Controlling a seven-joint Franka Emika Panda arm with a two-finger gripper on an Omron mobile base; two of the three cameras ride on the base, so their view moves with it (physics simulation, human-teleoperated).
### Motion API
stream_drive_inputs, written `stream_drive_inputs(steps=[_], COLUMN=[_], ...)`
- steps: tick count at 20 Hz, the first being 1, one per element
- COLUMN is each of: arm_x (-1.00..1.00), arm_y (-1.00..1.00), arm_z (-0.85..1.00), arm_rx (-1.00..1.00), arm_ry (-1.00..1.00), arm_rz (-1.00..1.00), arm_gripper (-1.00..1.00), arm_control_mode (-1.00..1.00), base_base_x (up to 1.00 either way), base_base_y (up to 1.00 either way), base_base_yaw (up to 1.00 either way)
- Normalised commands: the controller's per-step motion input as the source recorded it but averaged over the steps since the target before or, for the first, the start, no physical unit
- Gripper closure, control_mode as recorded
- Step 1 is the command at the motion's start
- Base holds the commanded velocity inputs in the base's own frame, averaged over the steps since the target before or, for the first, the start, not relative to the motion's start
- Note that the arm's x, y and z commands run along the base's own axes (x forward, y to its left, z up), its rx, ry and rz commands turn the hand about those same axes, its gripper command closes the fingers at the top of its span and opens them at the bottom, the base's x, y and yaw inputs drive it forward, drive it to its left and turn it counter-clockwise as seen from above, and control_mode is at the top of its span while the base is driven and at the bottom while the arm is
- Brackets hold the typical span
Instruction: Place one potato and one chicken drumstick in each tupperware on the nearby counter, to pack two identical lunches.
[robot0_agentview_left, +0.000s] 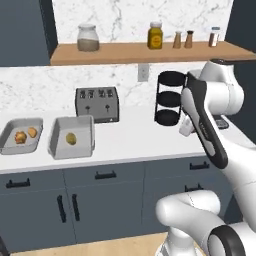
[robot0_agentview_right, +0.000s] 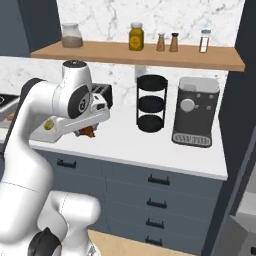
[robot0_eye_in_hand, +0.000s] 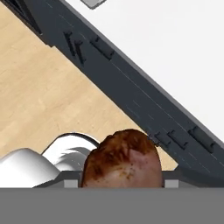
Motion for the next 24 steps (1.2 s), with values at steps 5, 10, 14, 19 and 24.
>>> stream_drive_inputs(steps=[5, 10, 14, 19, 24], arm_x=[0.00, 0.00, 0.00, 0.00, 0.06], arm_y=[0.00, 0.00, 0.00, 0.00, 0.00], arm_z=[0.00, 0.00, 0.00, 0.00, -0.02], arm_rx=[0.00, 0.00, 0.00, 0.00, 0.00], arm_ry=[0.00, 0.00, 0.00, 0.00, 0.01], arm_rz=[0.00, 0.00, 0.00, 0.00, 0.00], arm_gripper=[1.00, 1.00, 1.00, 1.00, 1.00], arm_control_mode=[1.00, 1.00, 1.00, 1.00, -1.00], base_base_x=[0.47, 0.13, 0.37, 0.34, 0.09], base_base_y=[1.00, 1.00, 0.90, 0.27, 0.00], base_base_yaw=[-0.23, -0.17, -0.11, -0.03, 0.00])
